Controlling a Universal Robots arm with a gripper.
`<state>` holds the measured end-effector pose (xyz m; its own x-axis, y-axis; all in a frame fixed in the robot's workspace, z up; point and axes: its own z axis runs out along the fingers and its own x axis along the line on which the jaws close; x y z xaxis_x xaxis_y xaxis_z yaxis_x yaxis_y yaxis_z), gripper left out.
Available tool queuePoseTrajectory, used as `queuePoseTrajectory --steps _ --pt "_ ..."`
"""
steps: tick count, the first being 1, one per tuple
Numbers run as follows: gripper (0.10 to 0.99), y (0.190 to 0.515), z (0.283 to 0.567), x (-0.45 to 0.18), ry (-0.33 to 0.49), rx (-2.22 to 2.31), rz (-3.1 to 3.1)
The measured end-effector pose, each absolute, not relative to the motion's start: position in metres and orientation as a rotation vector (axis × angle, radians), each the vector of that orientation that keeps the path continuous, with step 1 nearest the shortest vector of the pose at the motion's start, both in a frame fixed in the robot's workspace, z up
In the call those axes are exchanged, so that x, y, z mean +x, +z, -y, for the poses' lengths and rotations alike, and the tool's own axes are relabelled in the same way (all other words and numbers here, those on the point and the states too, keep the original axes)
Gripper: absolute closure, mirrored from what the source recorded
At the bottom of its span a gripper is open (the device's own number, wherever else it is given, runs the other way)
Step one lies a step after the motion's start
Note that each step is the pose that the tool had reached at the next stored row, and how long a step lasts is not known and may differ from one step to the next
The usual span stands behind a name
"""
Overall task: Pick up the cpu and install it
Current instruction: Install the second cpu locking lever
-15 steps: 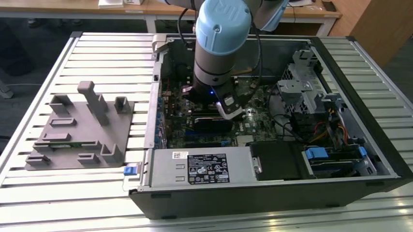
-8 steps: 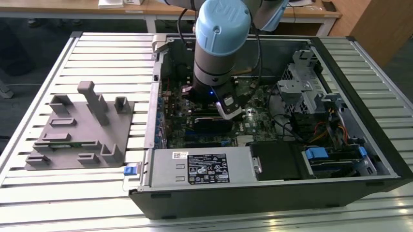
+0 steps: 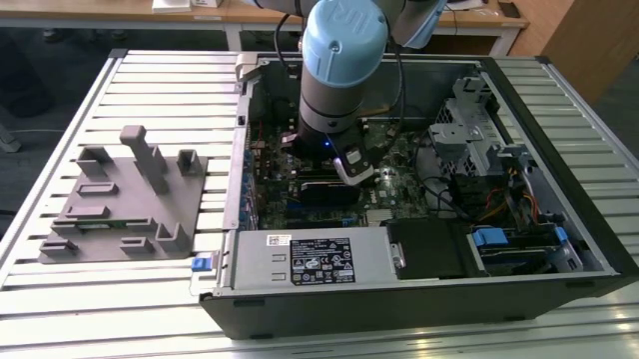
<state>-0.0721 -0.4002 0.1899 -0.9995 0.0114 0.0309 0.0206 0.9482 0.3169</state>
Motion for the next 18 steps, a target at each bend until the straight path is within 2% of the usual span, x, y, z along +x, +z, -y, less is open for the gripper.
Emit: queuePoseTrajectory --steps 18 --pt "0.98 0.194 0.4001 -0.0724 -0.488 -0.025 3.075"
